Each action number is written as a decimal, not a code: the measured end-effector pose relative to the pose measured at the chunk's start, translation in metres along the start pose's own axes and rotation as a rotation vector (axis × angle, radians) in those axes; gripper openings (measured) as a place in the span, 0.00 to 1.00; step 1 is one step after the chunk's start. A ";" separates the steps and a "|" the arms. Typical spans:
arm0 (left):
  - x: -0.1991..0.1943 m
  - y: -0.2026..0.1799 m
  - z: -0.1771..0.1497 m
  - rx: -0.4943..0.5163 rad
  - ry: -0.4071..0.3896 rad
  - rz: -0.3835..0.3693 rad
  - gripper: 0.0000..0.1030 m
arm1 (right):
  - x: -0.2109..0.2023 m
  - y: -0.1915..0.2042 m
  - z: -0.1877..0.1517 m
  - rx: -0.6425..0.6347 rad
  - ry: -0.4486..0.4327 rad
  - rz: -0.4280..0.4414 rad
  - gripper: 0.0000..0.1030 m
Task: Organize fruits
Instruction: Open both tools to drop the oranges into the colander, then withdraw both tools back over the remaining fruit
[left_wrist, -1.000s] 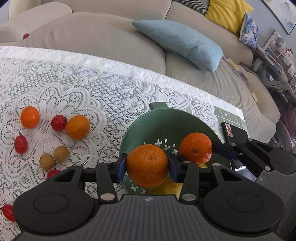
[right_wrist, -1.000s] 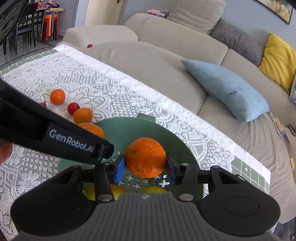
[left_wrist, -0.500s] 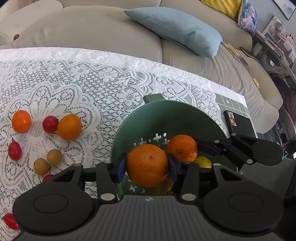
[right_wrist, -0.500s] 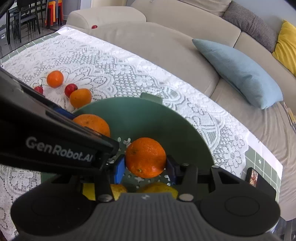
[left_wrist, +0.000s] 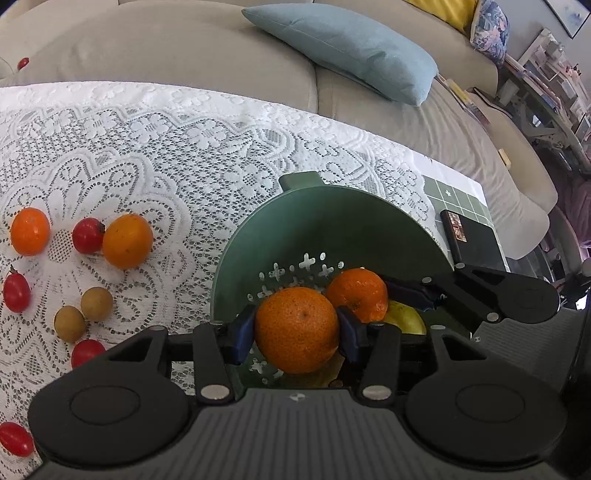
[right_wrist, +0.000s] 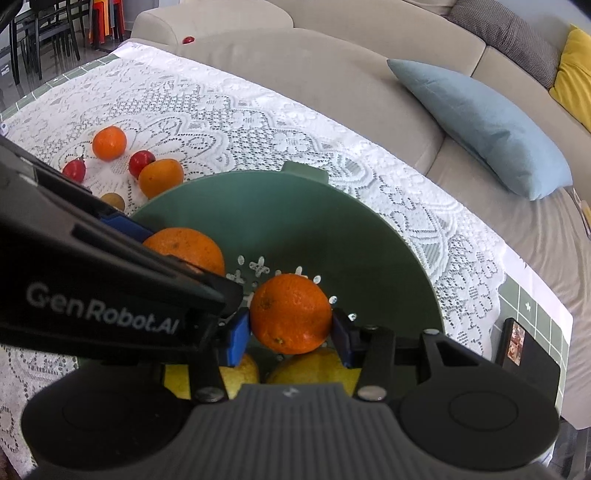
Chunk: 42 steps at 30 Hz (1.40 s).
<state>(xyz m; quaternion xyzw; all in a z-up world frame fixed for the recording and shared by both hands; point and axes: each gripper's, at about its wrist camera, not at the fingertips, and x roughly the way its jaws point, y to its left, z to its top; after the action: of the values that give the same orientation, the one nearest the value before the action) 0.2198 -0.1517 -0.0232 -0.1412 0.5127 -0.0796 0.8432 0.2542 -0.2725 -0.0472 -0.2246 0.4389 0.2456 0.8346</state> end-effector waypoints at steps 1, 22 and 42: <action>0.000 0.001 0.000 -0.002 0.002 -0.006 0.55 | 0.000 0.000 0.000 -0.003 0.001 0.000 0.44; -0.053 0.021 -0.002 -0.038 -0.099 -0.077 0.69 | -0.057 0.014 0.016 0.015 -0.077 -0.081 0.71; -0.116 0.096 -0.025 0.016 -0.317 0.028 0.70 | -0.080 0.116 0.016 0.132 -0.368 -0.129 0.79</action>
<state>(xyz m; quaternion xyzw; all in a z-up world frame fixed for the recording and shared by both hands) 0.1428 -0.0320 0.0331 -0.1380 0.3742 -0.0488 0.9157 0.1546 -0.1900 0.0098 -0.1485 0.2790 0.1991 0.9276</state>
